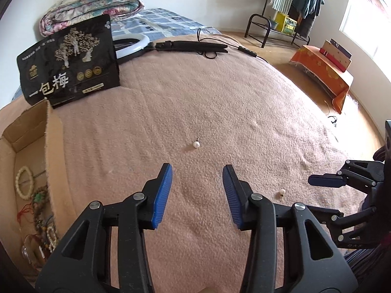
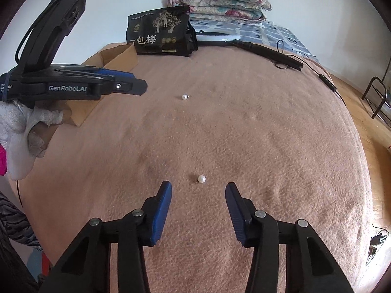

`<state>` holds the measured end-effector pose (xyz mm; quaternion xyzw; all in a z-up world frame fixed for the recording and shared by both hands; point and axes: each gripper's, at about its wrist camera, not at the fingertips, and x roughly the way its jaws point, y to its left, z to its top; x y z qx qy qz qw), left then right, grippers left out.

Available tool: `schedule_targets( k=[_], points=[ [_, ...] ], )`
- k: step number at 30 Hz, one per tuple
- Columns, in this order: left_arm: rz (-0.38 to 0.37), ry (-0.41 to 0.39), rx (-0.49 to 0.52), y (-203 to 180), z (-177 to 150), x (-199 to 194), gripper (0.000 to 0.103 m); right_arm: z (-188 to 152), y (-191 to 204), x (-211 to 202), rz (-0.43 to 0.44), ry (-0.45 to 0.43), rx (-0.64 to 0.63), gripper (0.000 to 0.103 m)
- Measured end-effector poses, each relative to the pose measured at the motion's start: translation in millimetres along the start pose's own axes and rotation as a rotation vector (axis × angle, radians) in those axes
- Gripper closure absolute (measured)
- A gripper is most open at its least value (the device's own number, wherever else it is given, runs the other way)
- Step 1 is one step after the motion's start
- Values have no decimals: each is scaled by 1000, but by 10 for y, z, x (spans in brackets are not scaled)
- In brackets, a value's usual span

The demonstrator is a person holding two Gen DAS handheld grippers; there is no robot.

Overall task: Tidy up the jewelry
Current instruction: 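Grasp a pearl earring with the left gripper while the right gripper grasps another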

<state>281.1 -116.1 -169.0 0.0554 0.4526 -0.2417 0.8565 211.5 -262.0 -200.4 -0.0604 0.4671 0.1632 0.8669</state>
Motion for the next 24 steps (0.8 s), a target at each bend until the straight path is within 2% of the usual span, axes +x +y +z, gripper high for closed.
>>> schedule_targets(
  k=[9,10,12,19,24],
  points=[
    [-17,21,-9,5,132,437,59,21,-49,156,41,9,-4,65],
    [-19,25,-12,9,139,482,60,20,-57,163,36,9,-4,66],
    [-16,39,-11,18,153,584,70,18,-85,173,32,5,0,67],
    [-17,42,-12,45,193,769,70,17,-121,253,46,14,-1,68],
    [-9,40,11,17,212,844,75,9,-149,289,46,15,2,70]
  ],
)
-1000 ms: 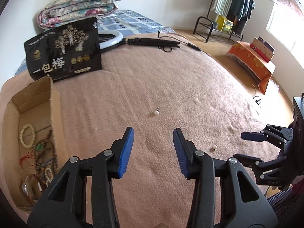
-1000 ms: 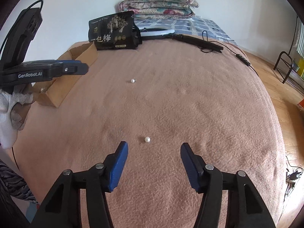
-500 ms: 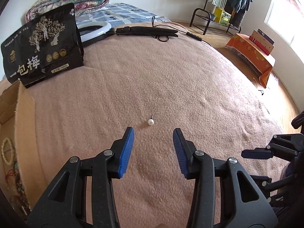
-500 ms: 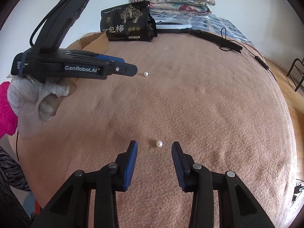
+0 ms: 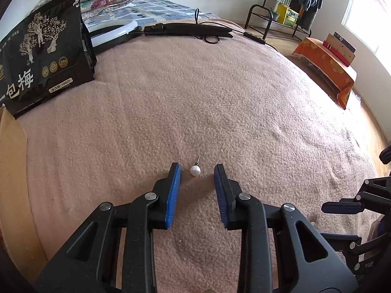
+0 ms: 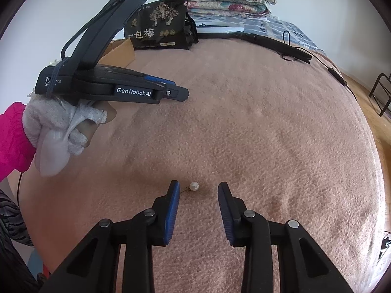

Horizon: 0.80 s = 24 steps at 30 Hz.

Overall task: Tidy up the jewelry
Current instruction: 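Grasp a pearl earring with the left gripper while the right gripper grasps another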

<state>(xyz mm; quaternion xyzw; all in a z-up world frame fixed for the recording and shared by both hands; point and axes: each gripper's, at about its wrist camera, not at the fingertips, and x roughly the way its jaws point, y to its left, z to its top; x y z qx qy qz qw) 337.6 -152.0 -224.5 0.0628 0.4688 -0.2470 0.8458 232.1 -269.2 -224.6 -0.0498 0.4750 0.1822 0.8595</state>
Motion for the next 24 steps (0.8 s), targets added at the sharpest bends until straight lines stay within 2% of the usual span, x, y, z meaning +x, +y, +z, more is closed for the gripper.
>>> schedule_targets(
  k=[1,3,11,19,24],
  points=[
    [-1,-1,-1,-3,0,0,75,-1,-2,6,2,1,0,70],
    [-2,0,2,-10,3,8,82,-9,2,22,0,3,-8,71],
    [17,-1,28,-55,-6,23,94,-8,33,42,-2,2,-29,78],
    [29,-7,41,-73,-20,18,96,14,95,125,5,33,-46,88],
    [42,-11,36,-58,-9,-24,96,17,74,104,19,29,-30,88]
  ],
)
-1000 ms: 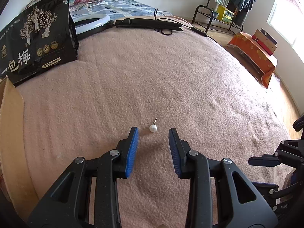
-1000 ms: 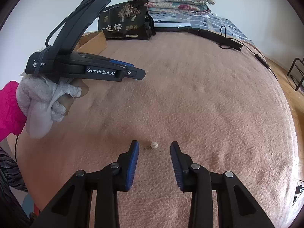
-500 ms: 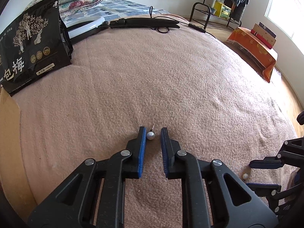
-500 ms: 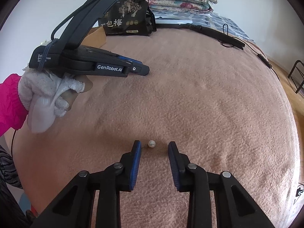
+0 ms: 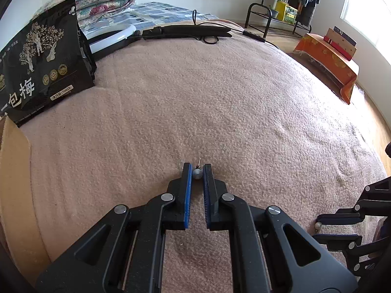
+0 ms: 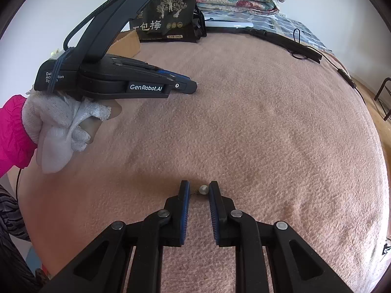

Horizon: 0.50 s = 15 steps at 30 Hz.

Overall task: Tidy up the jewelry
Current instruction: 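Grasp a pearl earring with the left gripper while the right gripper grasps another, then carry both pearl earrings into the box and open both grippers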

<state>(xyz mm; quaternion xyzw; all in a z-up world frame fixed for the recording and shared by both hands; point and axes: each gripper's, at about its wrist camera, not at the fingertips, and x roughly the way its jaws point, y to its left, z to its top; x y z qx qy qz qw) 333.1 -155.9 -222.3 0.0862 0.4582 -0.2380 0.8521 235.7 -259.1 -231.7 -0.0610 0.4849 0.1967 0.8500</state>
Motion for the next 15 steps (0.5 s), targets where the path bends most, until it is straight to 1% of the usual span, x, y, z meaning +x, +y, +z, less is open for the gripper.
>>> schedule_targets(
  k=[7,15],
  points=[
    [2,-21,-33,69,32,-170,96,41,-10,-145,-1,-36,12,88],
    [0,-80,-65,128,77,-584,96,162,59,-418,-13,-94,23,88]
  ],
)
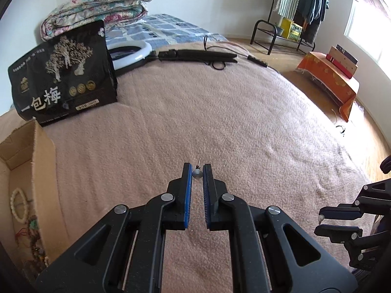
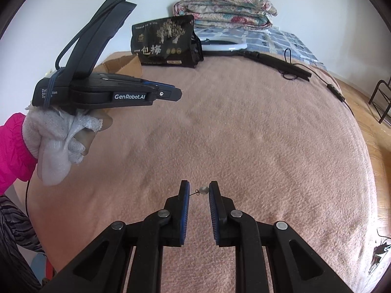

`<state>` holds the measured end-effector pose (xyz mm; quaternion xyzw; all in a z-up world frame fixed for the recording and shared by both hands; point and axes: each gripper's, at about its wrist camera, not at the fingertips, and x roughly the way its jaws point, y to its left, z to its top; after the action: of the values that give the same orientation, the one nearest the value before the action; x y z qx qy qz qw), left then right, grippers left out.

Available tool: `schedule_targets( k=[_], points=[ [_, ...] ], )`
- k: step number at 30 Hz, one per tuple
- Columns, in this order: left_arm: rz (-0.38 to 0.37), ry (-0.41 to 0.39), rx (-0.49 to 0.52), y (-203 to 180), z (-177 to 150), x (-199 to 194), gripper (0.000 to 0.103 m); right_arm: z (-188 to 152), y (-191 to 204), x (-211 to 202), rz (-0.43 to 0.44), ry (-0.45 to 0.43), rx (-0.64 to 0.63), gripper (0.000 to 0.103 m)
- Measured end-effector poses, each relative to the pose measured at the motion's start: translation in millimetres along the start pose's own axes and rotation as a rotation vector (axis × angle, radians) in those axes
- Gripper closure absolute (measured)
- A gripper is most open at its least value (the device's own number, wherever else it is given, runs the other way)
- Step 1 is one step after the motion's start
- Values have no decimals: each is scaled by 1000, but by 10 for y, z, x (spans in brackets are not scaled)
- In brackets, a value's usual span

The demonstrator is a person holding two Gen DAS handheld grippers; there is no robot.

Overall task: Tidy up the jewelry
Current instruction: 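Carry both pearl earrings into the box and open both grippers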

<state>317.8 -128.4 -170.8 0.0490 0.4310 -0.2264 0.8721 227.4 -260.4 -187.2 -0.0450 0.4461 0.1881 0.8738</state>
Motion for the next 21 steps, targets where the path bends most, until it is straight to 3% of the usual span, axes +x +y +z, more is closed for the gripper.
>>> schedule_targets(
  k=[21],
  points=[
    [38,-129,-41,226,-166,-1212,96,318,747,-636,-7,-137,-39,88]
  ],
)
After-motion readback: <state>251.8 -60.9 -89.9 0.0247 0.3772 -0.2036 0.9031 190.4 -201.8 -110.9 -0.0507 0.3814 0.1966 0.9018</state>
